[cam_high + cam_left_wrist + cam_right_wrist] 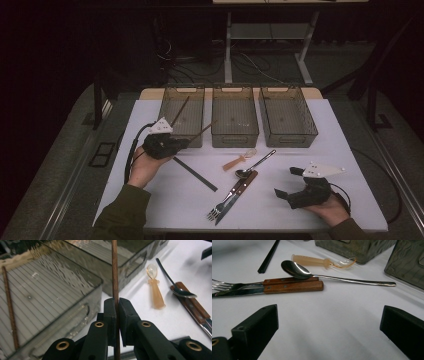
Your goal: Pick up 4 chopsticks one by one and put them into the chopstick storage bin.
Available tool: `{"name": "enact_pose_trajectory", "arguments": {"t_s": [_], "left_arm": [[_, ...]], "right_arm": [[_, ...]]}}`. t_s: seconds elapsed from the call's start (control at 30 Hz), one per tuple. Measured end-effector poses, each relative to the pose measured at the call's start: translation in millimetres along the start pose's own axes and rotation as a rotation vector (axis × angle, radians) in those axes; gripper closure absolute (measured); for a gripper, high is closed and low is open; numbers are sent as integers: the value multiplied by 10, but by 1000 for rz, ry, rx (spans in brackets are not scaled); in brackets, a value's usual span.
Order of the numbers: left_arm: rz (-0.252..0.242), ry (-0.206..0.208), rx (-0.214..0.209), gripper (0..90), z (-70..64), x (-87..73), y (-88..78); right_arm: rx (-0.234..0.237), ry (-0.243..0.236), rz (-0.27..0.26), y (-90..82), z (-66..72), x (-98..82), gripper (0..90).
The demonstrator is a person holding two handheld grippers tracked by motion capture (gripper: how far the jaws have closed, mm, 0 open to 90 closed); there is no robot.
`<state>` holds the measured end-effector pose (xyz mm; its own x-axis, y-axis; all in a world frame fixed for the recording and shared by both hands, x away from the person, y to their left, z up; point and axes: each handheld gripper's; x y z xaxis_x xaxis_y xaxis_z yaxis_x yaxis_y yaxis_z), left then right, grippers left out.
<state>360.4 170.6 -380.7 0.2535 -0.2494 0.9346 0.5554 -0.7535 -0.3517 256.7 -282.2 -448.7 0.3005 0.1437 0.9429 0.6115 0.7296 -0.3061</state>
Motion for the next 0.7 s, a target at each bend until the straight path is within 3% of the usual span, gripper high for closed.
{"name": "enact_pose_trajectory", "arguments": {"t_s": [0.4, 0.7], "left_arm": [[-44, -26, 44, 847, 206, 195, 168], [-19, -25, 76, 847, 378, 359, 305]], "right_arm": [[-3, 7, -5, -6, -5, 5, 16], [-1, 8, -10, -9, -7, 8, 16]]}}
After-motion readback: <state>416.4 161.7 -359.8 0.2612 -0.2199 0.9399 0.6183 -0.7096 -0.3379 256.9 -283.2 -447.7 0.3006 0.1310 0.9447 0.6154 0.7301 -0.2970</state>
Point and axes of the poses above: each handheld gripper's, and its own axes: y roughly forward along the jaws, x roughly out of its top, z roughly to its left, and after that the axes turned 15 degrees about -z, right-handed
